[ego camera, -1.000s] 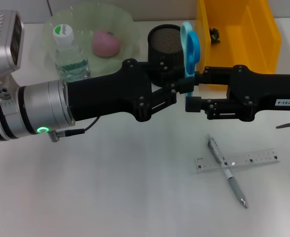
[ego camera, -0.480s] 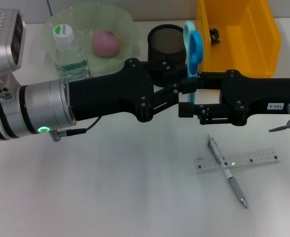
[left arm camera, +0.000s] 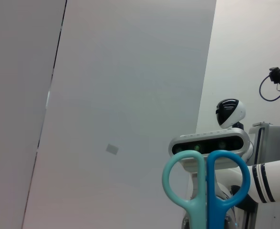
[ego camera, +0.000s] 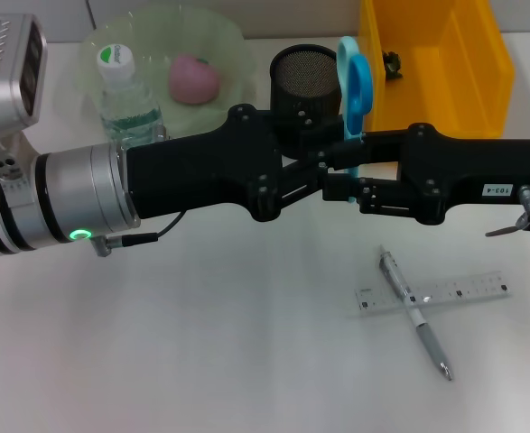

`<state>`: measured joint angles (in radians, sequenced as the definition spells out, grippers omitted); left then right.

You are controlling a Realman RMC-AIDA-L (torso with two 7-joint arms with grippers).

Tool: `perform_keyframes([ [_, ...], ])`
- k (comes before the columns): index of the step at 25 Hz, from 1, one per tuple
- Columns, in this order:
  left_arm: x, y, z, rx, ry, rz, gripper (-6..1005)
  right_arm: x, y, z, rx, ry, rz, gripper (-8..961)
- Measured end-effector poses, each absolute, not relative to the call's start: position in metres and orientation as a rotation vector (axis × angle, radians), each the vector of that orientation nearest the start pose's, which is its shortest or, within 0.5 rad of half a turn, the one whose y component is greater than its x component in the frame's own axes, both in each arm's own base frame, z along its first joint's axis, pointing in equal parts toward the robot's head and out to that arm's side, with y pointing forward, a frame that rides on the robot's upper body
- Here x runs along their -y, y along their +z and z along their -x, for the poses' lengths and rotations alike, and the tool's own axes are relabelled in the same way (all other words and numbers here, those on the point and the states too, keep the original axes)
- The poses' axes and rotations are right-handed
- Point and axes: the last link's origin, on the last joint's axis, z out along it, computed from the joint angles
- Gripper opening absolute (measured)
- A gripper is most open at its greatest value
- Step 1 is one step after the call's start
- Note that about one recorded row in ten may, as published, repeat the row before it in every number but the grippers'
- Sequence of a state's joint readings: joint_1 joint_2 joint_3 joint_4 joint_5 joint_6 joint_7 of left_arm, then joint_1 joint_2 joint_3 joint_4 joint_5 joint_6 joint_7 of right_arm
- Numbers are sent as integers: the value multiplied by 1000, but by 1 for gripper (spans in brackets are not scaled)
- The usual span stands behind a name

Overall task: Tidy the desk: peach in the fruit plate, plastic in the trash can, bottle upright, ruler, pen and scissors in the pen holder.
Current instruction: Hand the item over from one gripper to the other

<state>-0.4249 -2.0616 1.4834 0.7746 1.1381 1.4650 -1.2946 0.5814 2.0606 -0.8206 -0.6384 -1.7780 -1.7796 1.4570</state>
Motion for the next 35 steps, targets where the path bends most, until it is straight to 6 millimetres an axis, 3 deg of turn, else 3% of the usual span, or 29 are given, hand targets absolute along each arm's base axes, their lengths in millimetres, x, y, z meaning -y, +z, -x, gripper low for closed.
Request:
perform_keyframes([
  [14,-309,-34,166,322,-1246,2773,237,-323,5,-204,-492,1064,2901,252],
  [35,-312,-31,168,323,-1235,2758,236,-322,1,-204,-456,1069,2884,214],
])
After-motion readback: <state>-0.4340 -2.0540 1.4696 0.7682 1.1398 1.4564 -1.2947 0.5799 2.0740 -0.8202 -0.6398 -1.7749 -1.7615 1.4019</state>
